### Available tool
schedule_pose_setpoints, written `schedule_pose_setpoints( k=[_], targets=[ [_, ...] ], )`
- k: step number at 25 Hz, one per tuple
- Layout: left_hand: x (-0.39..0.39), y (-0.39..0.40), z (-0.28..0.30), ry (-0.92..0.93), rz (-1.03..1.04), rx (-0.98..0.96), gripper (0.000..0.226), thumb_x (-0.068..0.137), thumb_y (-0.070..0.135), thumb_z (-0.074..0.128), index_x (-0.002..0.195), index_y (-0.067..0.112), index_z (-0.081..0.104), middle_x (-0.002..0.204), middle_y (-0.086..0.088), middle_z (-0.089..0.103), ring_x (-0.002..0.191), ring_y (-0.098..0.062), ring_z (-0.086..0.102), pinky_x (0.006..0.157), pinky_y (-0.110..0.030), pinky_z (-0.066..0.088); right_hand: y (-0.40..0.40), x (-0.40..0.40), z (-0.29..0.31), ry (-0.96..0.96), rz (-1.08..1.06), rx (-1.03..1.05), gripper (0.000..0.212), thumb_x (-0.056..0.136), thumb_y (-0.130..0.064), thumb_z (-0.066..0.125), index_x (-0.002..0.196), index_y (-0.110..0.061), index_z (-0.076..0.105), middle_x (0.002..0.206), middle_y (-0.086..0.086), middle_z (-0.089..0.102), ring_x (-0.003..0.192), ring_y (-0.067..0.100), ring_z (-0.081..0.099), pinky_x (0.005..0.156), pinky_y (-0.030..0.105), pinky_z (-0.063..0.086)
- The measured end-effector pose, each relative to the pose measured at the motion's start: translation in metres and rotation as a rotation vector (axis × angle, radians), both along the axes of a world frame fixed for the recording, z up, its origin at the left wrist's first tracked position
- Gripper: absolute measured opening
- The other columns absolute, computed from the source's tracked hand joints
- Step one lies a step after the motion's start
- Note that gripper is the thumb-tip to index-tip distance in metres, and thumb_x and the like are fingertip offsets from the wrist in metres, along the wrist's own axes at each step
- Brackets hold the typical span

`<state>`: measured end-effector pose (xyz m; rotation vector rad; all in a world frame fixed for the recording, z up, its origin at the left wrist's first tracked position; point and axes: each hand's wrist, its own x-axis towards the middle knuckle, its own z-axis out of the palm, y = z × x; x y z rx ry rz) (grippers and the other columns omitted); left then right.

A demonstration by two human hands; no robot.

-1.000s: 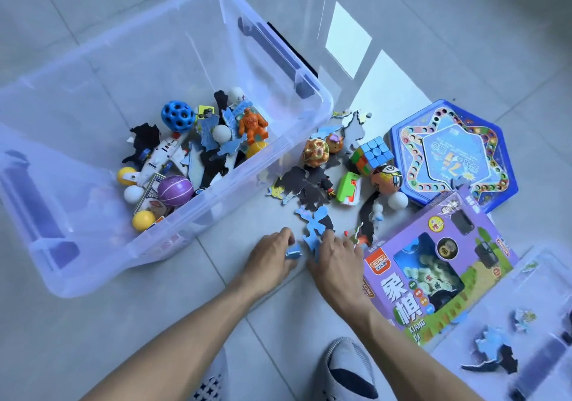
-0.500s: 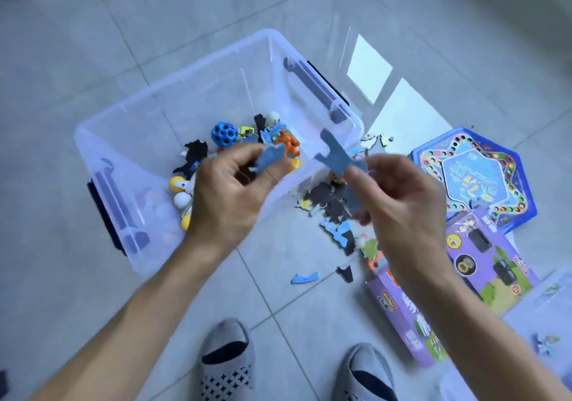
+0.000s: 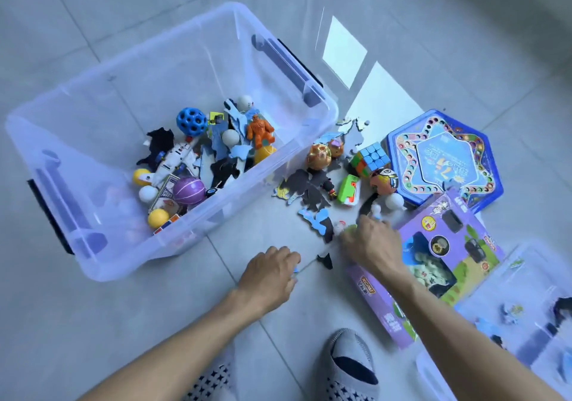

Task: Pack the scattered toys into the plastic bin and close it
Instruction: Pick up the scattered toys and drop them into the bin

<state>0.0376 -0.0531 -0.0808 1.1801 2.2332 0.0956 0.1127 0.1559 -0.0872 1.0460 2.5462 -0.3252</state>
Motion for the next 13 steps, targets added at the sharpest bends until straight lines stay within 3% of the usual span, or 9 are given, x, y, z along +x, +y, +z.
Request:
schedule_pose_setpoints(
  k=[4, 8, 11, 13],
  targets=[
    [0.012, 0.001, -0.038, -0.054, -0.038, -0.156, 0.018, 0.097, 0.022, 0.048, 0.111, 0.012, 0.048, 0.112, -0.010, 0.059, 0.108, -0.031, 0.052, 0.081, -0.038, 0.039, -0.008, 0.001, -0.033, -0.036, 0.127, 0.166, 0.021, 0.089, -0.023, 0.052, 0.098, -0.007, 0.062, 0.106, 0.015, 0.062, 0.103, 0.037, 0.053, 0.079, 0.044, 0.038],
    [0.015, -0.006, -0.034, -0.024, 0.065, 0.006, 0.019, 0.094, 0.030, 0.048, 0.105, 0.015, 0.051, 0.112, -0.003, 0.052, 0.107, -0.025, 0.049, 0.082, -0.035, 0.041, -0.019, 0.006, -0.041, -0.016, 0.117, 0.136, 0.016, 0.083, -0.015, 0.054, 0.097, -0.009, 0.056, 0.096, 0.015, 0.062, 0.094, 0.036, 0.054, 0.076, 0.043, 0.034],
    [0.013, -0.029, -0.025, -0.043, 0.265, 0.075, 0.035, 0.083, 0.047, 0.060, 0.104, 0.020, 0.052, 0.107, 0.004, 0.052, 0.101, -0.019, 0.049, 0.080, -0.033, 0.042, -0.024, 0.020, -0.028, 0.160, 0.044, 0.053, 0.010, 0.080, -0.020, 0.060, 0.083, -0.013, 0.054, 0.085, 0.011, 0.062, 0.084, 0.035, 0.053, 0.070, 0.040, 0.033],
    [0.015, -0.049, -0.030, -0.093, 0.171, -0.051, 0.041, 0.077, 0.046, 0.065, 0.106, 0.019, 0.050, 0.108, 0.002, 0.050, 0.102, -0.020, 0.047, 0.078, -0.034, 0.043, -0.034, 0.015, 0.002, 0.438, -0.056, -0.020, 0.009, 0.076, -0.019, 0.063, 0.081, -0.014, 0.056, 0.082, 0.007, 0.062, 0.081, 0.034, 0.053, 0.067, 0.036, 0.034]
  ],
)
